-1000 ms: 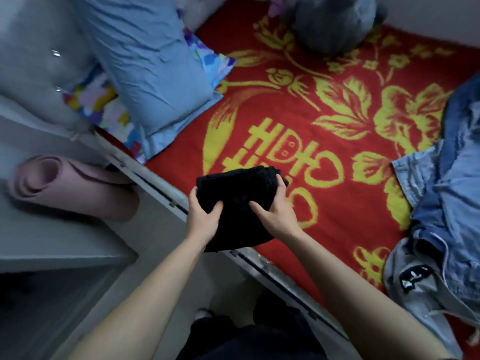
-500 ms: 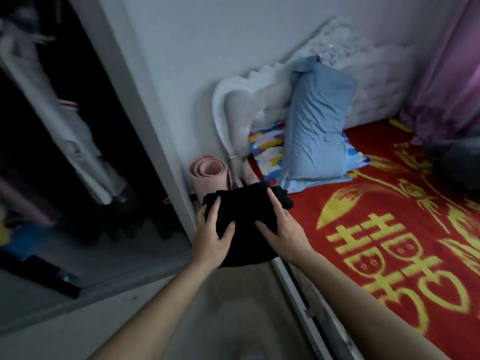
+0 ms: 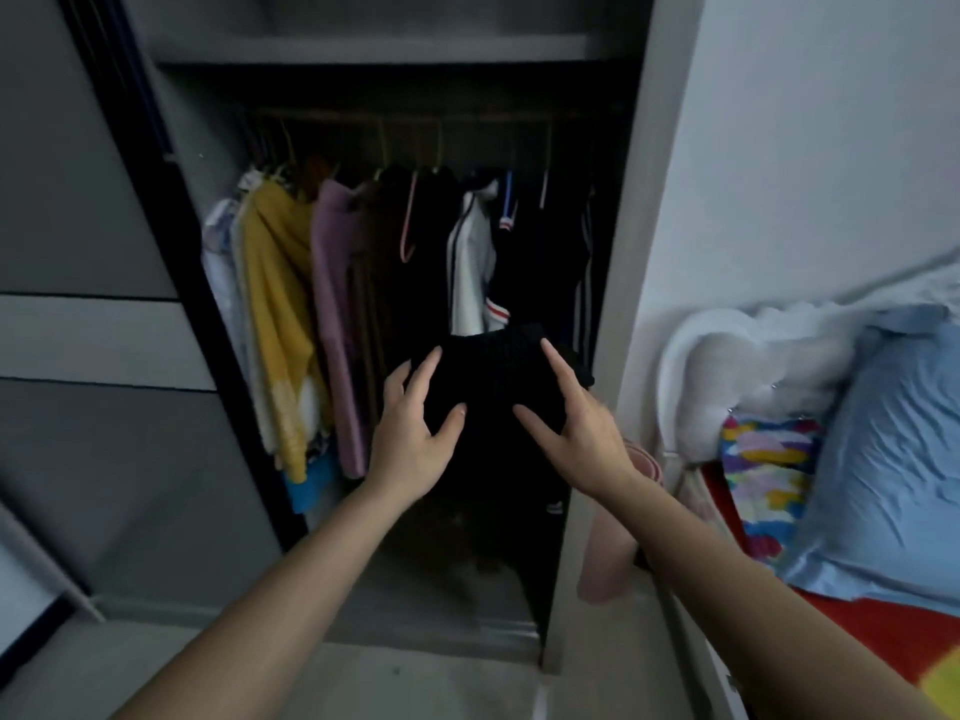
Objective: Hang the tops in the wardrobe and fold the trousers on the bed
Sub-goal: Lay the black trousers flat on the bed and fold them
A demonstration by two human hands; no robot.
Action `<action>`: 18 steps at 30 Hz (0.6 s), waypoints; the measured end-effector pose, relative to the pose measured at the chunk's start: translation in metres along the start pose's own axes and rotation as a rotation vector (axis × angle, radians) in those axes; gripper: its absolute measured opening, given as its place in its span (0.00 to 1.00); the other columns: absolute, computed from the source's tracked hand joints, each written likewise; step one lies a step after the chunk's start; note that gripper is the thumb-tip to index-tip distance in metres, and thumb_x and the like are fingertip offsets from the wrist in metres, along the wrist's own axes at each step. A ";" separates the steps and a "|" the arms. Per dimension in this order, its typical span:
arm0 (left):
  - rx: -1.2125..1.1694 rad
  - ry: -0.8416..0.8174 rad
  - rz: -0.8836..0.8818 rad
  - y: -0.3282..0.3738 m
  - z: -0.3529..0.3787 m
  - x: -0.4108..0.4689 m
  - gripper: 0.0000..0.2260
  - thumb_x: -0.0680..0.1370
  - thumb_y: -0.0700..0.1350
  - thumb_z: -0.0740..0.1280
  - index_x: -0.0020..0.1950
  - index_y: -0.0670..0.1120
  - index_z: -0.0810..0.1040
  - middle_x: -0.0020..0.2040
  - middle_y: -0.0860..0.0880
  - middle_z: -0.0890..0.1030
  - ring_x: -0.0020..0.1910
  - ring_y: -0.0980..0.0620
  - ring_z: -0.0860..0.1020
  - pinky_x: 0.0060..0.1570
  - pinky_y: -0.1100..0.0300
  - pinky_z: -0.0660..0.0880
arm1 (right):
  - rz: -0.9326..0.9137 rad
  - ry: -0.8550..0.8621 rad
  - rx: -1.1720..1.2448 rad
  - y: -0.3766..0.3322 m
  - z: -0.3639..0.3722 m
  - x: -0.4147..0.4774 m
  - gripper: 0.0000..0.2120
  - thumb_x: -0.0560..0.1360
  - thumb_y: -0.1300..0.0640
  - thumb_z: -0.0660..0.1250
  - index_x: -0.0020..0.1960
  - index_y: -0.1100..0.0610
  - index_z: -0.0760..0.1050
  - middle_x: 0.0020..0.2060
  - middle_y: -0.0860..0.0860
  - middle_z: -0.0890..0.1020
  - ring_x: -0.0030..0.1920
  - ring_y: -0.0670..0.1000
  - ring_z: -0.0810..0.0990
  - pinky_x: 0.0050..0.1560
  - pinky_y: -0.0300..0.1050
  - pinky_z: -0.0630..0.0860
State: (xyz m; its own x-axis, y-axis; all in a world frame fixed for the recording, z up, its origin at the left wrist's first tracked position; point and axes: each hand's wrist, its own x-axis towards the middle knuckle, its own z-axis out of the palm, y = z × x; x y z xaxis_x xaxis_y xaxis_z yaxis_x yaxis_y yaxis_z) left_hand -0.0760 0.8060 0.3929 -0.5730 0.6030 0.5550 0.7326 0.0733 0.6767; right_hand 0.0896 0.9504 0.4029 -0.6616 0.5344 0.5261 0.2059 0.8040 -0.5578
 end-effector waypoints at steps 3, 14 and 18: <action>0.031 0.091 0.075 -0.001 -0.037 0.065 0.29 0.79 0.56 0.65 0.75 0.67 0.55 0.75 0.51 0.61 0.74 0.52 0.63 0.66 0.61 0.67 | -0.111 0.058 0.071 -0.025 0.007 0.075 0.39 0.77 0.41 0.66 0.78 0.33 0.43 0.56 0.49 0.81 0.41 0.45 0.82 0.46 0.52 0.82; 0.082 0.494 0.376 0.074 -0.127 0.349 0.28 0.78 0.50 0.68 0.77 0.56 0.63 0.72 0.46 0.65 0.67 0.59 0.66 0.57 0.86 0.55 | -0.497 0.418 0.106 -0.114 -0.065 0.366 0.38 0.78 0.45 0.67 0.80 0.44 0.50 0.65 0.52 0.78 0.61 0.50 0.79 0.59 0.49 0.78; 0.086 0.510 0.396 0.095 -0.141 0.433 0.29 0.78 0.52 0.67 0.77 0.57 0.62 0.72 0.48 0.65 0.63 0.61 0.64 0.49 0.86 0.57 | -0.522 0.425 0.037 -0.132 -0.096 0.443 0.38 0.78 0.46 0.66 0.81 0.45 0.49 0.68 0.51 0.76 0.64 0.51 0.77 0.63 0.49 0.76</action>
State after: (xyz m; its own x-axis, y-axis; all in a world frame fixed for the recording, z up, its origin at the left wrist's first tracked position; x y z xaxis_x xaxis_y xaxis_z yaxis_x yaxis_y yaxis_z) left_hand -0.3068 0.9624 0.7654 -0.3409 0.1466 0.9286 0.9387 -0.0010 0.3448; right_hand -0.1612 1.1065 0.7711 -0.3244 0.1402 0.9355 -0.0935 0.9794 -0.1792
